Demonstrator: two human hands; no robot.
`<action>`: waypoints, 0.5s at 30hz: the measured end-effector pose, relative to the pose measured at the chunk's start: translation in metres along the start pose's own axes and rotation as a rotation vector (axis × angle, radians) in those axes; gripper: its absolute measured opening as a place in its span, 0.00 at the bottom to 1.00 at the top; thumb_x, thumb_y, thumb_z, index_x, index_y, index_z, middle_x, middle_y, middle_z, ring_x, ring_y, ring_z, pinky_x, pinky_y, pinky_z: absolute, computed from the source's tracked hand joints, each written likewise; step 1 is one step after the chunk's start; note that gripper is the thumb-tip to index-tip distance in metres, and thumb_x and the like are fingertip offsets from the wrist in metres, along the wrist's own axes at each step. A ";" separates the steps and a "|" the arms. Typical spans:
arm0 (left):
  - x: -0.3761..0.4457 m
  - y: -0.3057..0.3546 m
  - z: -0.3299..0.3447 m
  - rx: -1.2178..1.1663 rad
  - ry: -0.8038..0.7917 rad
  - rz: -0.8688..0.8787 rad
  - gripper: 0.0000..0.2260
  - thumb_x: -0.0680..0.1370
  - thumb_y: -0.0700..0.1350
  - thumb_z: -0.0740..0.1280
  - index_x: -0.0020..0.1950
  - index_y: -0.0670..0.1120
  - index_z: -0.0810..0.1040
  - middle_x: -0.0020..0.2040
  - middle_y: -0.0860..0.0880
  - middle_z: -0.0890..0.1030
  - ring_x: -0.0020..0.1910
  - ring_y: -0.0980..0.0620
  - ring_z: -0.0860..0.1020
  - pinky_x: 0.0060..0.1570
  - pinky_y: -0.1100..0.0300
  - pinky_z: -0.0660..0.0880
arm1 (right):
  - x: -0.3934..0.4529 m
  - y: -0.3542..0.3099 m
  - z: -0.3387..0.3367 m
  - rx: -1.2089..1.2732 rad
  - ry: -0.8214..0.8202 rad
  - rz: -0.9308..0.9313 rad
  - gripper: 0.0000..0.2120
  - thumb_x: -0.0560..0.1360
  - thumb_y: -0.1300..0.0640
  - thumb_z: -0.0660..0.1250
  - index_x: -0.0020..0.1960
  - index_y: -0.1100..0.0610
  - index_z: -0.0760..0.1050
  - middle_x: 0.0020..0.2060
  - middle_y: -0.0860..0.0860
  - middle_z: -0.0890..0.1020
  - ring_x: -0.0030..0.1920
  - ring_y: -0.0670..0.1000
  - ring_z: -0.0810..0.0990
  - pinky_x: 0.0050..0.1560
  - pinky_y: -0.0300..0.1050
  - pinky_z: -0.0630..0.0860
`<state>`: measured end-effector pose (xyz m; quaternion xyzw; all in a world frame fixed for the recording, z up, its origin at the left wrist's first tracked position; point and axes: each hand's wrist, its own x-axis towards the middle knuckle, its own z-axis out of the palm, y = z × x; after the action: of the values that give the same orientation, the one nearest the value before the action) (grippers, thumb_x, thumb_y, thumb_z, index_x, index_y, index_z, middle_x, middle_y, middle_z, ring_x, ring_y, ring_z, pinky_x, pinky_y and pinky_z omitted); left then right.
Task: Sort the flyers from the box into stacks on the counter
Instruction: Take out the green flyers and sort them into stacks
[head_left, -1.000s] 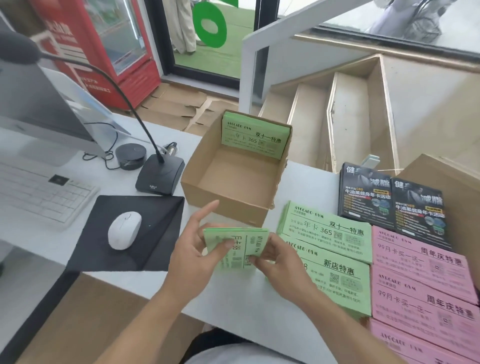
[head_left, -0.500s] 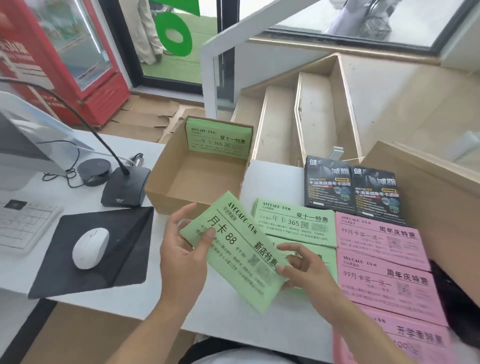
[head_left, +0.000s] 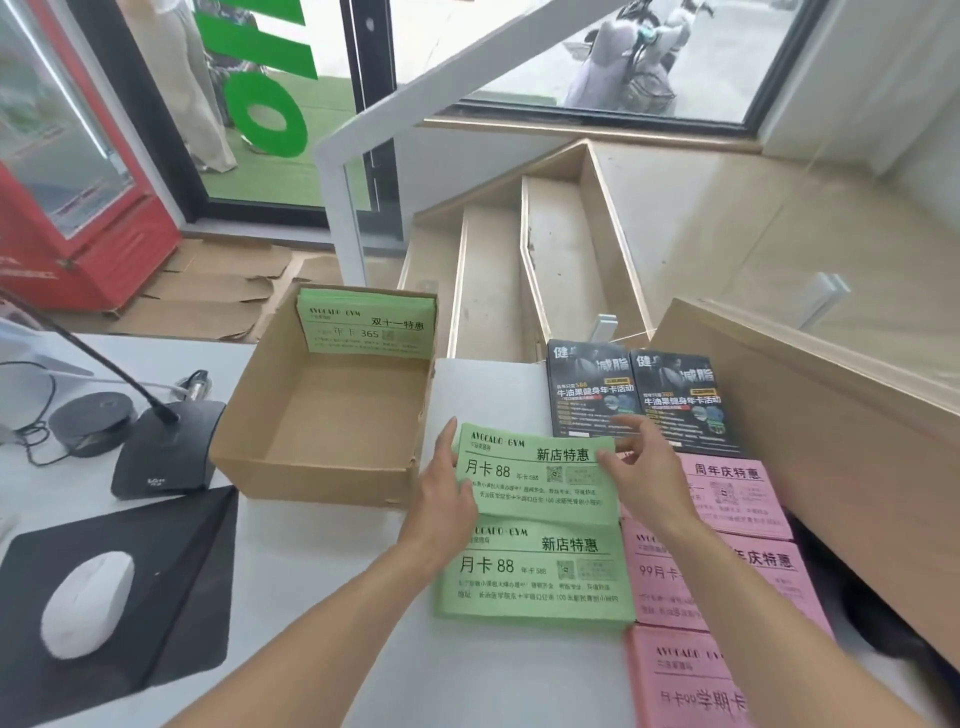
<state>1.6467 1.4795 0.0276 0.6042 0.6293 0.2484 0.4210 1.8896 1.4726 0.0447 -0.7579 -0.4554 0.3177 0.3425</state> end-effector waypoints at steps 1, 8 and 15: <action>0.006 -0.003 0.000 0.039 -0.009 -0.012 0.35 0.82 0.34 0.59 0.83 0.56 0.48 0.70 0.46 0.73 0.65 0.47 0.68 0.62 0.63 0.61 | 0.005 0.000 0.004 -0.020 -0.006 0.003 0.22 0.78 0.56 0.71 0.69 0.46 0.70 0.49 0.45 0.82 0.45 0.46 0.84 0.42 0.45 0.82; 0.015 -0.023 0.001 0.168 -0.101 -0.015 0.39 0.80 0.39 0.63 0.83 0.52 0.42 0.78 0.50 0.63 0.78 0.48 0.58 0.76 0.56 0.53 | 0.016 0.010 0.015 -0.215 0.002 0.012 0.24 0.80 0.54 0.70 0.72 0.42 0.68 0.51 0.40 0.80 0.41 0.42 0.81 0.47 0.52 0.82; 0.008 -0.025 0.007 -0.033 -0.180 -0.131 0.42 0.78 0.41 0.67 0.83 0.54 0.42 0.73 0.59 0.70 0.67 0.55 0.73 0.65 0.59 0.70 | 0.019 0.020 0.023 -0.451 0.047 -0.076 0.32 0.77 0.53 0.72 0.77 0.48 0.63 0.67 0.47 0.75 0.68 0.50 0.71 0.70 0.54 0.71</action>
<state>1.6391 1.4826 0.0013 0.5748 0.6229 0.1755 0.5008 1.8886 1.4882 0.0124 -0.8047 -0.5350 0.1770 0.1868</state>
